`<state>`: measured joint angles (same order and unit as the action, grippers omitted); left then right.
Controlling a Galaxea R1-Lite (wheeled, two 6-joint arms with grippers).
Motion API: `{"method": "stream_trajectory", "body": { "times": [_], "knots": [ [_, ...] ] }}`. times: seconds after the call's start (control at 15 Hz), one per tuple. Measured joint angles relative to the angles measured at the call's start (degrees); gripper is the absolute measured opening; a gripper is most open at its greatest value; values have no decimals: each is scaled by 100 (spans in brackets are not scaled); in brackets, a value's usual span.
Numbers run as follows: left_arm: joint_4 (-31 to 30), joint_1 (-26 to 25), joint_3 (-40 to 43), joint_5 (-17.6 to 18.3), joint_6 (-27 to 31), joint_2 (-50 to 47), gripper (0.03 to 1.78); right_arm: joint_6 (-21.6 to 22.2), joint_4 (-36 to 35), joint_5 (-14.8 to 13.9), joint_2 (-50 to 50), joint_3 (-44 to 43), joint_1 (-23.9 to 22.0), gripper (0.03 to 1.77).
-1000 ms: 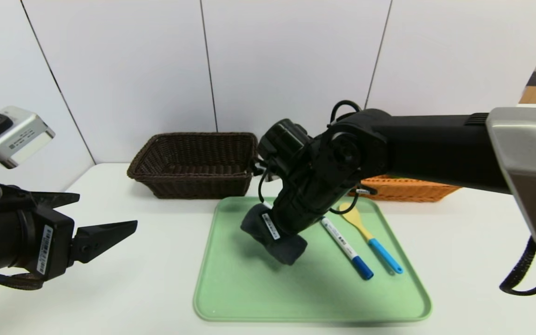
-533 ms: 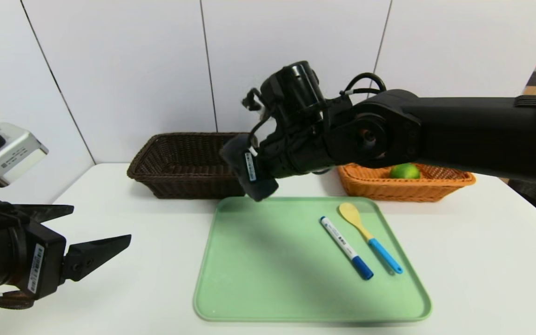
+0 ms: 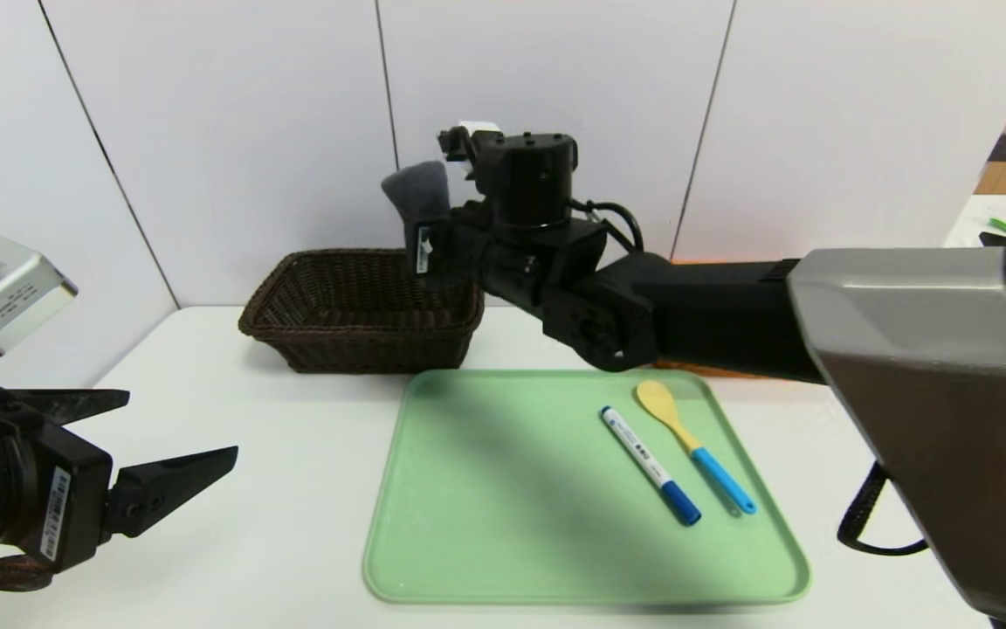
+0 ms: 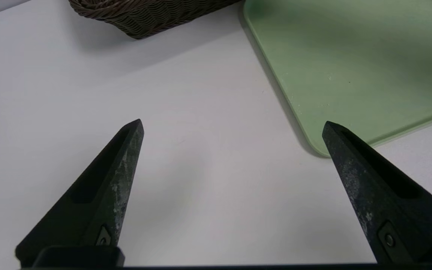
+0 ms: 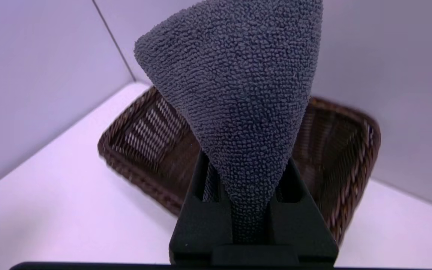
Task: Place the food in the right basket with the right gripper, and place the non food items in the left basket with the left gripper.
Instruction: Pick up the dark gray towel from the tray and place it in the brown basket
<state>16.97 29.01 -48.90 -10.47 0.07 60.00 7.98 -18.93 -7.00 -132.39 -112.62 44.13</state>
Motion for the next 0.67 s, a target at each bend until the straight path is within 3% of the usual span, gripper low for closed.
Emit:
{"method": "stream_trajectory", "body": {
  "times": [0.07, 0.4, 0.67],
  "knots": [
    [2, 0, -5, 0, 2, 2, 169, -24, -210, -102, -124, -1, -15, 24],
    [-49, 0, 17, -2, -5, 59, 169, -35, -1100, -83, -658, -6, -243, 24],
    [-160, 0, 24, -9, -7, 127, 169, -5, -1274, 254, -934, -6, -345, 24]
  ]
}}
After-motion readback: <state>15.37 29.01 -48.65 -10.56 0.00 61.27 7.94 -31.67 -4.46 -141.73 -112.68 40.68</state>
